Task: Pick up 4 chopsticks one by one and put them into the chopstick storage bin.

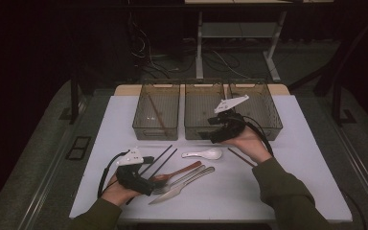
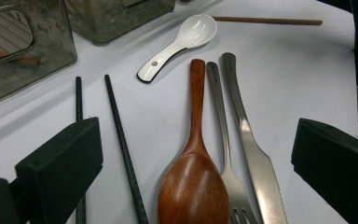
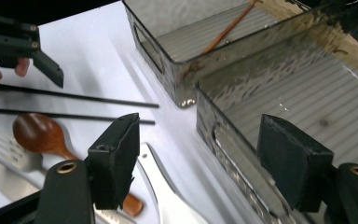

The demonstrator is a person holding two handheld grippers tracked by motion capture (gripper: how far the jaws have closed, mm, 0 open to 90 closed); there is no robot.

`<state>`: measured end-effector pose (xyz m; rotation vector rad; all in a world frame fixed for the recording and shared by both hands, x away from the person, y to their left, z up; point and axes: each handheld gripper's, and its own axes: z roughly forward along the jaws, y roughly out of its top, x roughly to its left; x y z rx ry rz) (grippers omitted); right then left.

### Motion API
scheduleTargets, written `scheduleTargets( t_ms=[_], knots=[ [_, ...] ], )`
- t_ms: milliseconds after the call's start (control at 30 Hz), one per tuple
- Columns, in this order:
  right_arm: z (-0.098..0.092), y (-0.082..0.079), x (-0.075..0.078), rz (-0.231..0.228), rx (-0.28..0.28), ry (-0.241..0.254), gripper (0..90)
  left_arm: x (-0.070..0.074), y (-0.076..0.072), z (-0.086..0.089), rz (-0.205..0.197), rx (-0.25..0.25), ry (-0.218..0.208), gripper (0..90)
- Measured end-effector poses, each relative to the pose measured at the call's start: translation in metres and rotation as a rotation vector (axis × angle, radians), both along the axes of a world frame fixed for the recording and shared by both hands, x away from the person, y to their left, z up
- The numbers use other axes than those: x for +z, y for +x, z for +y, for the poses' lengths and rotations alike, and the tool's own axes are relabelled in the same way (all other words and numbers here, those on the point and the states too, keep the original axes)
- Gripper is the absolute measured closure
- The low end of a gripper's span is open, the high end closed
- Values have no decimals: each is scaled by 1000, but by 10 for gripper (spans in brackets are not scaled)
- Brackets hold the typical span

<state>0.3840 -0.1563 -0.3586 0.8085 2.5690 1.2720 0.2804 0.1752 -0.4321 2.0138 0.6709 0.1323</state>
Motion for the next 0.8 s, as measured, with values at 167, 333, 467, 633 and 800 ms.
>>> scheduleTargets(
  t_ms=[167, 333, 467, 633, 800],
  knots=[
    [-18, -9, -6, -3, -11, 3, 284, 0, 0, 0, -1, 1, 2, 9],
    [-36, -17, -12, 6, -31, -7, 281, 0, 0, 0, -1, 1, 0, 9],
    [-50, -24, -15, 10, -44, -5, 281, 0, 1, -1, -3, -4, 0, 10],
    [-65, -33, -23, 21, -51, -19, 282, 1, 1, 0, -6, -3, -4, 9],
    [-81, -42, -31, 37, -63, -30, 284, 1, 0, 2, -5, 0, -3, 9]
  ],
)
